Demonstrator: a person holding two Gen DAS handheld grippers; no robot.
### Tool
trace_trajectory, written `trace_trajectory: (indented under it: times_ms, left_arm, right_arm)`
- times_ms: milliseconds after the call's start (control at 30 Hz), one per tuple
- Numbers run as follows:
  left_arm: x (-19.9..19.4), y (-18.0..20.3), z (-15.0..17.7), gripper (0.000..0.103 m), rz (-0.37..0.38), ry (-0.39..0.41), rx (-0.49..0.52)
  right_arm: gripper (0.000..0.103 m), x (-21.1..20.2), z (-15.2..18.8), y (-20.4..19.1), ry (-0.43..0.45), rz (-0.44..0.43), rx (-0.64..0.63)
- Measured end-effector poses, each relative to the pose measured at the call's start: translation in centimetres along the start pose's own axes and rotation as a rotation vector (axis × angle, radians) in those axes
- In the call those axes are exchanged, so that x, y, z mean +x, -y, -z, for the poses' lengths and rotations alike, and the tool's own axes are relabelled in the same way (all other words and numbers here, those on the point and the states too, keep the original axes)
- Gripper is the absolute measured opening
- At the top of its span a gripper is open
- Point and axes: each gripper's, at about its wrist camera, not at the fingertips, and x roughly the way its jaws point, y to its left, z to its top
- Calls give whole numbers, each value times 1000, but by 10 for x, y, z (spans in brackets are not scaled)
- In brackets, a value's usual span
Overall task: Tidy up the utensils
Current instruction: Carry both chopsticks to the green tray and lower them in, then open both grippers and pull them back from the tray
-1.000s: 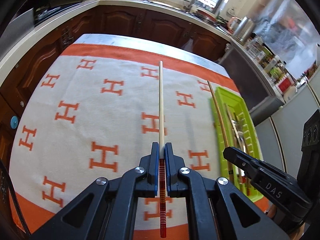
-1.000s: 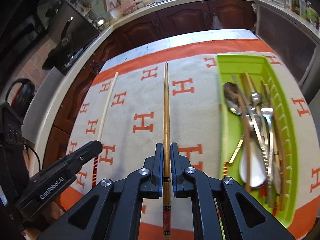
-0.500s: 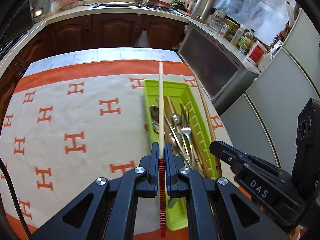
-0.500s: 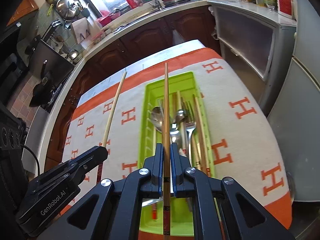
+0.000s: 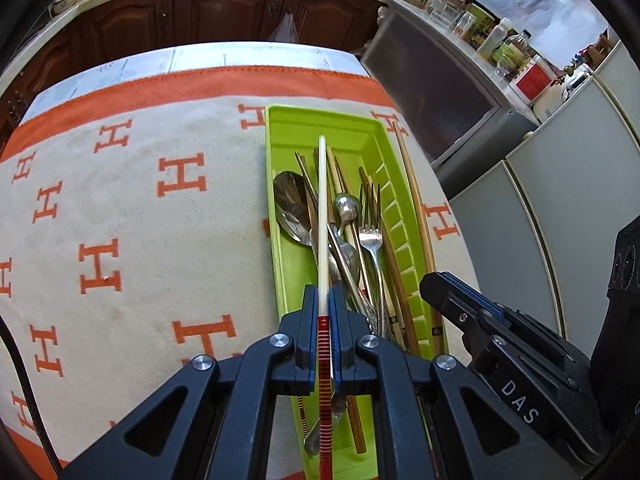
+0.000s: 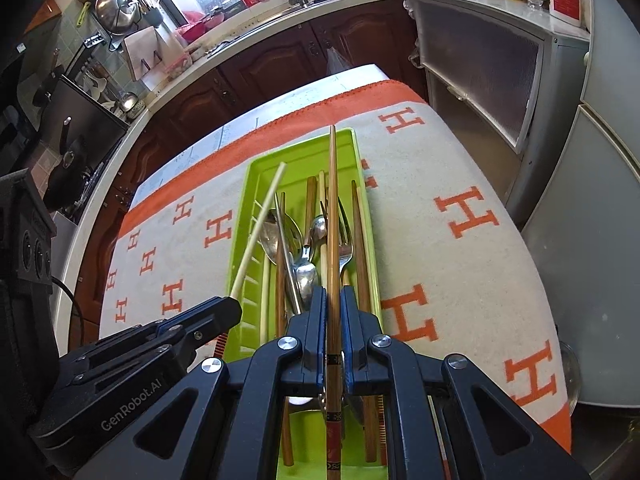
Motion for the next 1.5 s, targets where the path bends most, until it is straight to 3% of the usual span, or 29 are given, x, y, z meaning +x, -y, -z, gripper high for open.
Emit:
trace_trajectory:
  times_ms: [267,467,567,733,1033,1267,1500]
  left_arm:
    - [10,7,1,5,14,-25,19]
    - [3,5,1,19,-11,0,28]
    - [-2,2,1,29,-23,10,25]
    - [-14,-8,4,66,-82,60,15]
    - [-31,-25,19,98,-171,109,16]
    - [-36,-40,36,102,-192,70,3]
    - [-60,-56,59,102,-235,99,-21]
  right_arm:
    - [7,15,2,-3,-40,9,-24]
    - [11,17,1,-5,-50,5,-28]
    - [13,16,2,-5,-47,4,-25]
    - [15,14,4,-4,-50,6,-18]
    - [20,9,14,-8,-55,7,-30]
    - [34,0,31,-14,-43,19,-39]
    - [35,-17,51,-36,-43,6,-85]
